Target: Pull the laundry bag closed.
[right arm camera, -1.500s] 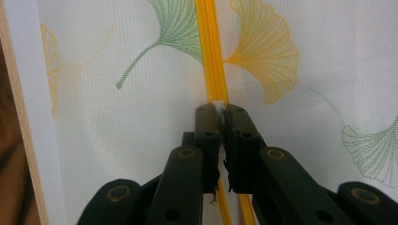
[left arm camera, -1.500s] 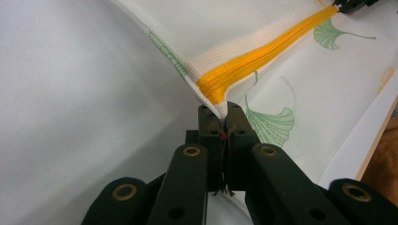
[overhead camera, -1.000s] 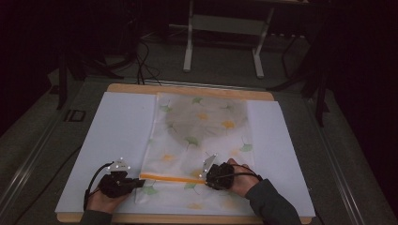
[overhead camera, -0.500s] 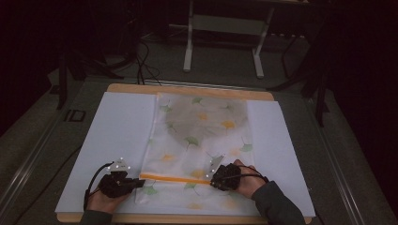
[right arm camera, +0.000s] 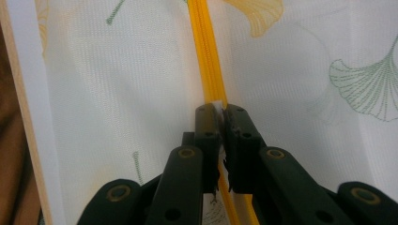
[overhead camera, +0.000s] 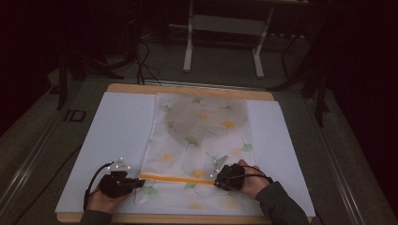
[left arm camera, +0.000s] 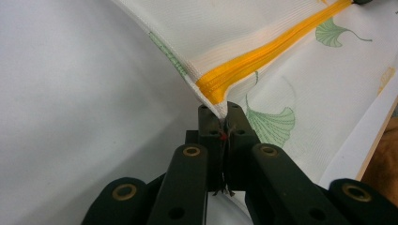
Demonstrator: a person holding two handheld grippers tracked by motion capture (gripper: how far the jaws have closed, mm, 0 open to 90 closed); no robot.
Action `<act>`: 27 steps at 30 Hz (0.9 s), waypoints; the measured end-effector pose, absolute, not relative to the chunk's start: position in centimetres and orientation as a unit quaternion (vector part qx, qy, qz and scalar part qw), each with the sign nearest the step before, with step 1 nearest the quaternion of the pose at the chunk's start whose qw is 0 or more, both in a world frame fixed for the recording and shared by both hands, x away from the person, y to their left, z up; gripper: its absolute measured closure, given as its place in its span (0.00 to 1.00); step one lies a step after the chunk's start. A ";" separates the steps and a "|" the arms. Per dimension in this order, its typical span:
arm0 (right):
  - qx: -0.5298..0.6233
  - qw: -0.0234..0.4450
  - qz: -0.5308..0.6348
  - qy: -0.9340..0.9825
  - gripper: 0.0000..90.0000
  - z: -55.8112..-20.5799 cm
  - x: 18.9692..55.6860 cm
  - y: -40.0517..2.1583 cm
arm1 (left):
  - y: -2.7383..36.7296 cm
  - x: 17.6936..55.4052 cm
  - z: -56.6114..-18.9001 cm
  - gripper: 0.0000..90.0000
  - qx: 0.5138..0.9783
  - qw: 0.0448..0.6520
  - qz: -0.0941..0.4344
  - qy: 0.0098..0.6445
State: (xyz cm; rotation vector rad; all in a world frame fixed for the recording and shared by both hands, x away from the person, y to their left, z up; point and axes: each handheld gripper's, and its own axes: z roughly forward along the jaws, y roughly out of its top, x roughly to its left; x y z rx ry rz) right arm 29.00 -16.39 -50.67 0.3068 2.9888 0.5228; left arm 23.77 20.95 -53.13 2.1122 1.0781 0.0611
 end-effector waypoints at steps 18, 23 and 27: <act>0.111 0.051 0.158 0.980 0.94 -50.5 29.1 -18.0 | 21.0 23.8 -53.2 0.98 0.824 0.377 0.022 0.424; 0.116 0.052 0.156 0.980 0.94 -50.5 29.1 -18.4 | 21.0 23.8 -53.2 0.98 0.823 0.376 0.022 0.425; 0.120 0.052 0.156 0.979 0.94 -50.5 29.1 -19.0 | 21.0 23.8 -53.2 0.98 0.823 0.376 0.023 0.424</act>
